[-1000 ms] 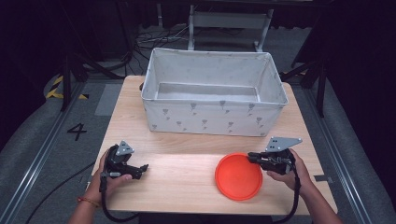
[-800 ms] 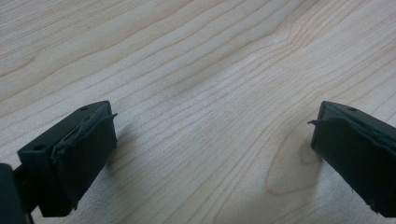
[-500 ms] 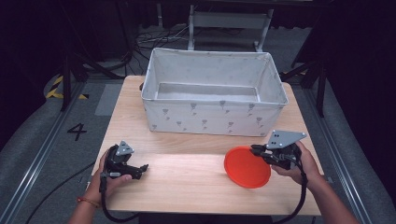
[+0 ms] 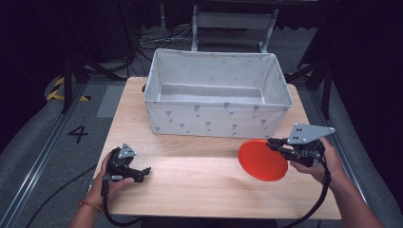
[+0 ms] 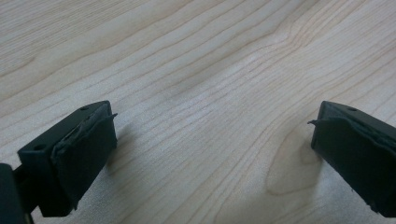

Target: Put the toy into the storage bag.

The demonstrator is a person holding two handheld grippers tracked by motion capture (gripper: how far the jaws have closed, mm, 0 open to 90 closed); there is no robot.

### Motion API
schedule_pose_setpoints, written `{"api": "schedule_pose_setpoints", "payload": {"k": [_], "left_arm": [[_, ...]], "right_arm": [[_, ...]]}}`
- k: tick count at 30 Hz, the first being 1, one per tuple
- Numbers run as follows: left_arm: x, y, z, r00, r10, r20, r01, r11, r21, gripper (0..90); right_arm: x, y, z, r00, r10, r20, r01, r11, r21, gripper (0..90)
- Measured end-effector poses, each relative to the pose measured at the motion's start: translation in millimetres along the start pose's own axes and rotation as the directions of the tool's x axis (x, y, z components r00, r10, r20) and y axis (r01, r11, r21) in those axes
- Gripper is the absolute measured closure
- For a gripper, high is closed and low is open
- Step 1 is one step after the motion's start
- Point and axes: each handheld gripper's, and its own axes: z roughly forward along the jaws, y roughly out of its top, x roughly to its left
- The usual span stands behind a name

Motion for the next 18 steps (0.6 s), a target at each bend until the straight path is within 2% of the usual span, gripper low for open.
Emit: {"api": "schedule_pose_setpoints", "payload": {"k": [8,18], "left_arm": [[-0.3,-0.1,-0.2,1.0,-0.002,-0.002,0.002,1.0,0.0,0.5],[-0.3,-0.1,-0.2,1.0,-0.002,-0.003,0.002,1.0,0.0,0.5]], "right_arm": [[-11.4,12.7,-26.6,0.9998,0.007,0.016,-0.007,0.9999,-0.014,83.5],[-24.2,35.9,-50.4,0.9993,-0.022,0.031,0.022,0.9997,-0.007,83.5]]}}
